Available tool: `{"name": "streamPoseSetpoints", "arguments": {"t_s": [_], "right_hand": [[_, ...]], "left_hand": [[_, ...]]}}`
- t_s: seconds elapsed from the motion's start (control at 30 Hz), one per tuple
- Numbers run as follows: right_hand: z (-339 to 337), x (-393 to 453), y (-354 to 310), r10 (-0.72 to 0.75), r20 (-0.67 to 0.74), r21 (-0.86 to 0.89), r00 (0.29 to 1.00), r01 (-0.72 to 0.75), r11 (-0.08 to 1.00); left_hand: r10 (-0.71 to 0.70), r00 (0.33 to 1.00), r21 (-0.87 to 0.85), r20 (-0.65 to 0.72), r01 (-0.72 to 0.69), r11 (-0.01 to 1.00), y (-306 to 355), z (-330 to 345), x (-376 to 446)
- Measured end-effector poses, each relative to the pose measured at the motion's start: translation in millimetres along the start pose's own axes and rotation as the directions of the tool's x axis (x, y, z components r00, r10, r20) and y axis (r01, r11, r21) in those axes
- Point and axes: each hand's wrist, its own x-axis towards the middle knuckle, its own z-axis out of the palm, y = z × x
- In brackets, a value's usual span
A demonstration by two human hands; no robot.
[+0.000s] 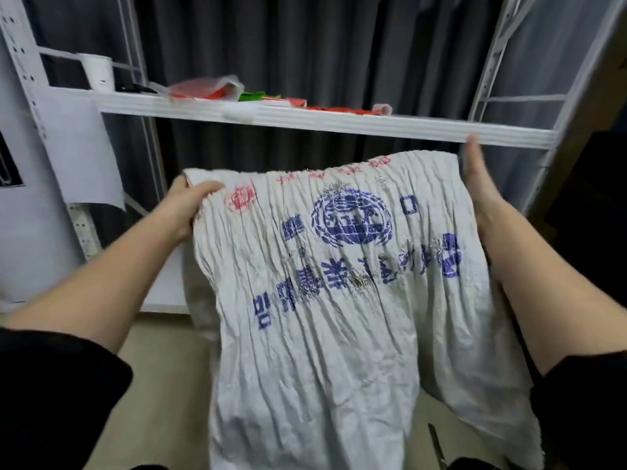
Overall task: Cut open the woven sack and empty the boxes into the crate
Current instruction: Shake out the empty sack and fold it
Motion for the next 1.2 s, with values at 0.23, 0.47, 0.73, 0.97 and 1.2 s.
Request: {"name": "streamPoseSetpoints", "arguments": {"t_s": [0.23,0.47,0.73,0.97,1.2], "right_hand": [[20.9,11.0,-4.5,-0.483,-0.26,-0.214,0.836,0.438,0.873],[43.7,22.5,20.9,-0.315,-0.191,-0.209,0.93,0.275,0.938],[38.8,15.7,38.2,-0.064,0.047,0.296,0.997,0.047,0.954],[113.2,33.2,45.2,-0.027,-0.04,-0.091,0.999,0.023,0.996],[157.1,42.0,53.1,-0.633,-0.244,-0.824,0.735,0.186,0.534]], "left_hand": [[0.589,0.775,0.423,-0.228,-0.466,0.777,60.2,-17.1,5.7],[0.362,0.836,0.498,-0.412,-0.126,0.858,44.3,-18.3,14.7],[0.199,0.865,0.211,-0.462,-0.111,0.971,42.9,-59.2,19.3],[0.411,0.653,0.382,-0.636,-0.196,0.903,74.8,-104.1,15.9],[0.4,0.451,0.522,-0.798,0.185,0.833,66.1,-190.2,33.2]]}}
